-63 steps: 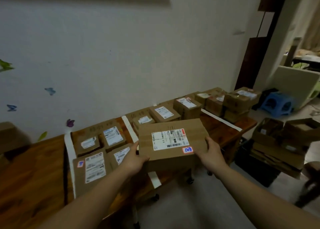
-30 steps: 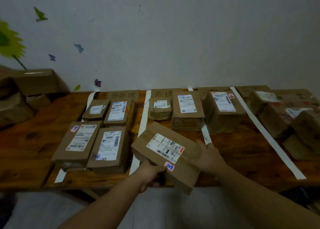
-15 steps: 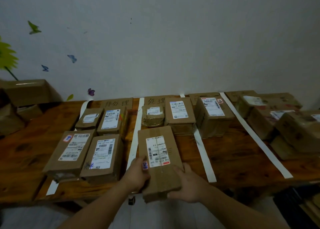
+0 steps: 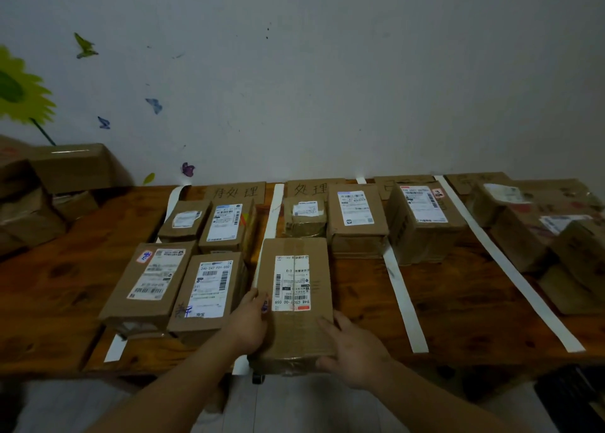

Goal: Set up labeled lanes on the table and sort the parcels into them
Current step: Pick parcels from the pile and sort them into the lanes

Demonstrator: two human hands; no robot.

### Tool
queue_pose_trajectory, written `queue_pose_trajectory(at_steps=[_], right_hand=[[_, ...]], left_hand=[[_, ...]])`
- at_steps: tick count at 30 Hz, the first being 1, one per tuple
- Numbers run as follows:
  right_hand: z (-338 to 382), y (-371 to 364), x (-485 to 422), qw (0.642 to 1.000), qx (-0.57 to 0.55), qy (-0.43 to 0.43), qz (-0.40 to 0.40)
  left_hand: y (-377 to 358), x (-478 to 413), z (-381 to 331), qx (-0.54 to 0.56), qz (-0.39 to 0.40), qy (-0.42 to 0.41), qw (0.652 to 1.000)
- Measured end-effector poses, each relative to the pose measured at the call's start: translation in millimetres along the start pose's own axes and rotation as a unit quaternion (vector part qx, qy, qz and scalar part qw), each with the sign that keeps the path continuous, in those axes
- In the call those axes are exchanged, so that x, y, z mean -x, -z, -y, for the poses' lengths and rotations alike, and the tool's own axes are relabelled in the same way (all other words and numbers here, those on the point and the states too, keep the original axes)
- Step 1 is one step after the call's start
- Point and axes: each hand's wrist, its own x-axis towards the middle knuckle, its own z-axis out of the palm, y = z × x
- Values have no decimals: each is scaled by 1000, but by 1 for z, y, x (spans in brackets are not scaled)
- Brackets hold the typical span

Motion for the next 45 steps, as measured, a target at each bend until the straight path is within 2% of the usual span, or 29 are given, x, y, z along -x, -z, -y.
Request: queue_pose_trajectory(at_steps=[7,14,18,22,26,30,33,38,45], right_hand=[[-7,13,-9,1000,-3,-19,-18],[-5,22,-19,999,17,-31,-35],[19,51,-37,997,22,-10,-76],[68,83,-57,994,37,24,-96],[138,92,-75,986,79,80,-120],[229,82,-99,985,100,99,-95],[305,68,-117,987,87,117,-68],[421,49,-147,985,75,142,-68],[526,36,-199,982,88,160,-41]], left_hand=[[8,-11,-9,-1,17,-25,1000],[14,-18,-12,-31,27,-15,999],[47,-7,-13,-40,-22,-43,998],[96,11,10,-88,-71,-18,993],[147,39,59,-97,-104,8,990],[207,77,133,-109,-118,30,986],[253,106,204,-81,-121,82,986],[322,151,314,-16,-139,146,979],[391,167,426,32,-184,189,964]])
